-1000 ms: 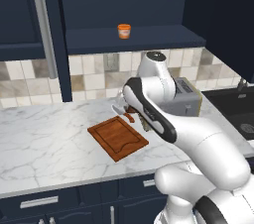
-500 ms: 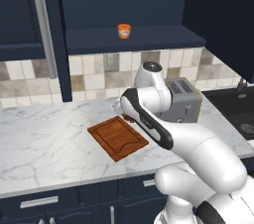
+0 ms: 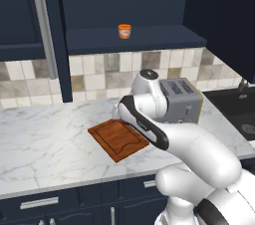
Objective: Pick the bread, place it on the cutting board, pick the jam, place it on the counter, and close the cabinet.
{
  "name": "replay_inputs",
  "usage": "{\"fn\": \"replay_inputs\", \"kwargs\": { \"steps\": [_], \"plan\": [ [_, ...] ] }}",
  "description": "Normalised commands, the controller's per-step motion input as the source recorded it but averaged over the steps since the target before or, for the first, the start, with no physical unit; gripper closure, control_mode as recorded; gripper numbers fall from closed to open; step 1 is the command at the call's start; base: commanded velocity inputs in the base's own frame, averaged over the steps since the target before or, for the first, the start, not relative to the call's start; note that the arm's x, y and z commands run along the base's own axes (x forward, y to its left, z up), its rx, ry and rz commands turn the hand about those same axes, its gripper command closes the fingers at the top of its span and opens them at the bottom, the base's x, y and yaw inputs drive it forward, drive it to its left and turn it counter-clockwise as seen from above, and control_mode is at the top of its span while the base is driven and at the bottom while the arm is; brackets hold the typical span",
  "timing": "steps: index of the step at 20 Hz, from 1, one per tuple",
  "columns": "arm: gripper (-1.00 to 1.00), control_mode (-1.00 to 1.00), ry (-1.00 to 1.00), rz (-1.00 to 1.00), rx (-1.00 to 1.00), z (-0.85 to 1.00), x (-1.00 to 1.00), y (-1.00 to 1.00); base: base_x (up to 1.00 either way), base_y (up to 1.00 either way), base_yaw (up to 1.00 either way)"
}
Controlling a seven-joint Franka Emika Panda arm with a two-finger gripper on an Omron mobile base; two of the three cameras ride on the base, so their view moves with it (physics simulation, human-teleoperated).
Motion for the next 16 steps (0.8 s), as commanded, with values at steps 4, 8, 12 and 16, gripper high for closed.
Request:
{"fn": "replay_inputs", "kwargs": {
  "steps": [4,8,12,16],
  "plan": [
    [1.00,-1.00,0.02,0.00,0.00,-0.26,0.19,0.12,0.00,0.00,0.00],
    [1.00,-1.00,0.03,0.00,0.00,-0.26,0.16,0.13,0.00,0.00,0.00],
    [1.00,-1.00,0.03,0.00,0.00,-0.26,0.11,0.11,0.00,0.00,0.00],
    [1.00,-1.00,0.02,0.00,0.00,-0.23,0.12,0.11,0.00,0.00,0.00]
  ]
}}
